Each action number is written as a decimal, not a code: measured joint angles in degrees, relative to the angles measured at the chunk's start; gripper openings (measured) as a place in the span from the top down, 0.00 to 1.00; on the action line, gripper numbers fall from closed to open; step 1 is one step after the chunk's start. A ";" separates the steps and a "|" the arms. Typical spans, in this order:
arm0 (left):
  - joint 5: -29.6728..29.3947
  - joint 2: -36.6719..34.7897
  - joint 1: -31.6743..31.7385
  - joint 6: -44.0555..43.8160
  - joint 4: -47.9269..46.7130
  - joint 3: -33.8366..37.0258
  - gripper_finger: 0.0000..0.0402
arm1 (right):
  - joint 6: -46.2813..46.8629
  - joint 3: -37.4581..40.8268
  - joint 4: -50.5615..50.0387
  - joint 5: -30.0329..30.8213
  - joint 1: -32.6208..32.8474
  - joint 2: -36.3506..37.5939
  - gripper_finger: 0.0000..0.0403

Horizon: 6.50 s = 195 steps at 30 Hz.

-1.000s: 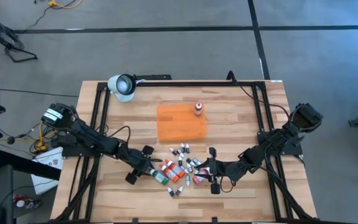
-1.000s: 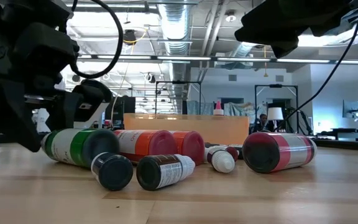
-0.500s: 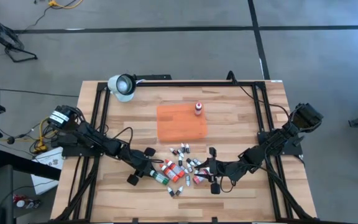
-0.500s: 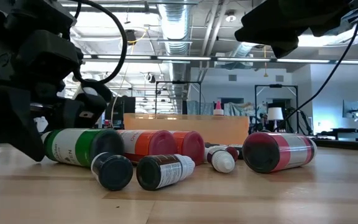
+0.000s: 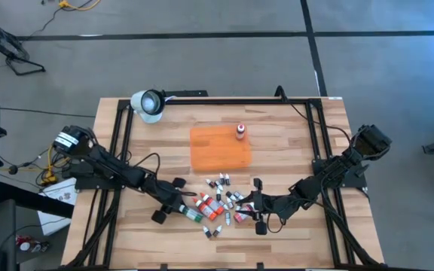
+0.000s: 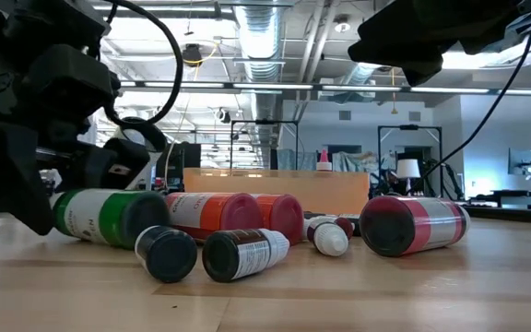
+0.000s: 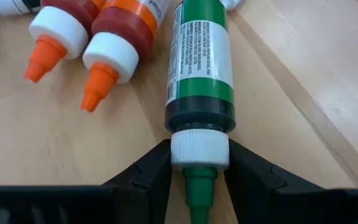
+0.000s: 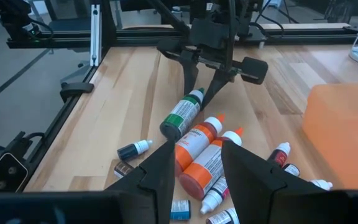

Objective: Pick & Place food coloring
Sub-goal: Put the big green food coloring bottle into the orange bin

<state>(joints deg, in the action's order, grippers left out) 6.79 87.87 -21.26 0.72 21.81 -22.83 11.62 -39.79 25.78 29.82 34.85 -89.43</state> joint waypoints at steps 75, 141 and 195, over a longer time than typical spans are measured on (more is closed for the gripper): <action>-5.56 -17.90 -0.66 -7.54 -48.95 -13.21 0.69 | -0.03 0.00 0.00 -0.07 -0.02 0.00 0.70; -8.58 -3.58 -0.09 -13.36 -89.29 -37.29 0.69 | -0.04 0.02 0.02 -0.02 -0.13 0.00 0.70; -1.07 -3.38 2.89 -23.55 -98.61 -33.90 0.69 | -0.04 0.02 0.09 -0.02 -0.11 0.00 0.70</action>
<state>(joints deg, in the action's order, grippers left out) 5.72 84.49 -18.37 -22.83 -76.79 -56.73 11.58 -39.77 25.87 29.80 34.74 -89.43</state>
